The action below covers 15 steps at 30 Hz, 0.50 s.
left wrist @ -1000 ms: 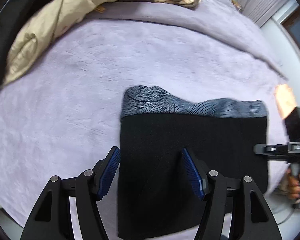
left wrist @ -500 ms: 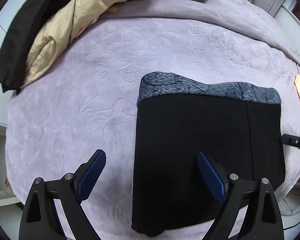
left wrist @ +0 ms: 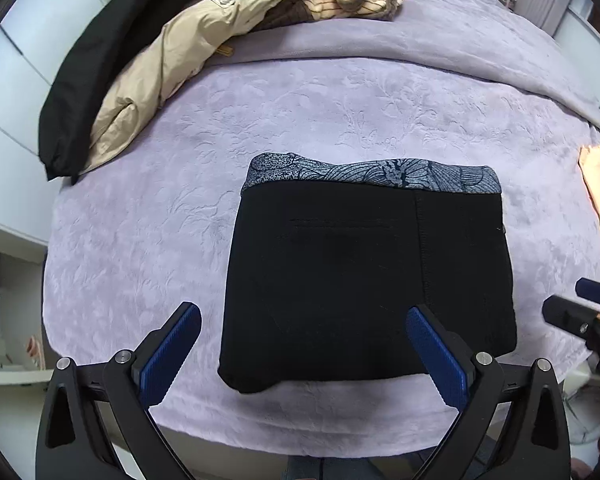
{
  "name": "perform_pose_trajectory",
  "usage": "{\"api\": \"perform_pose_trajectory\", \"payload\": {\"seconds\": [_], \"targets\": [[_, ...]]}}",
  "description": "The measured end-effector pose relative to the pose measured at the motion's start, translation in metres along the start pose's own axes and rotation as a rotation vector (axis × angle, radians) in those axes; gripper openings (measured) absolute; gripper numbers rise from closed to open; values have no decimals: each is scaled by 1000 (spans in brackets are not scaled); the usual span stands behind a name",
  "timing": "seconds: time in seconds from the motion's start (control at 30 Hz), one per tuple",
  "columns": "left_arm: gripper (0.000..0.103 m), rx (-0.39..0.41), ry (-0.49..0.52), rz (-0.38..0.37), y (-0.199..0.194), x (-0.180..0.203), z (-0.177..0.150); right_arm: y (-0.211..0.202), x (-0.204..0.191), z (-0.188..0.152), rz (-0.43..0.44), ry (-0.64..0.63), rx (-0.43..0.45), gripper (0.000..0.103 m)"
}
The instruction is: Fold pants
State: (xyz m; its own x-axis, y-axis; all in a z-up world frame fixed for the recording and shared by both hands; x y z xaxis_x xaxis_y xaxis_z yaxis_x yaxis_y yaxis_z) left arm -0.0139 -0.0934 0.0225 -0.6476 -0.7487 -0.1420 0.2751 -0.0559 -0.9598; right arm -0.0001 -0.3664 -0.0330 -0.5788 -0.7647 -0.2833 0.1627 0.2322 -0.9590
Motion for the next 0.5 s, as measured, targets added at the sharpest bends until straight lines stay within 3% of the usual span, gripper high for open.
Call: {"api": "perform_pose_trajectory", "payload": {"seconds": [0.17, 0.37, 0.5], "targets": [[103, -12, -42, 30, -12, 11, -8, -3, -5, -7, 36, -59, -42, 103], [103, 20, -1, 48, -25, 14, -9, -20, -5, -11, 62, -29, -7, 103], [103, 20, 8, 15, -21, 5, -15, -23, -9, -18, 38, 9, 30, 103]]}}
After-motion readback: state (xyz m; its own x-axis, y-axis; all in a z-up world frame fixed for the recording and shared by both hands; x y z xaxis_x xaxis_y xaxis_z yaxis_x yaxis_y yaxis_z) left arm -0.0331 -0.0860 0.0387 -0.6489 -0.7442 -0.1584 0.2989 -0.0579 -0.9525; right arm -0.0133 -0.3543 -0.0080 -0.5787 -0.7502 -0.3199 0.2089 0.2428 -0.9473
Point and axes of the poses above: each gripper's, at about its wrist camera, not at the fingertips, and y roughly the way its jaws point, x to its right, z to its top, the point moved 1 cm from there along y, roughly the way its jaws point, and after that the axes turned 13 degrees about y, right-handed, at the moved point
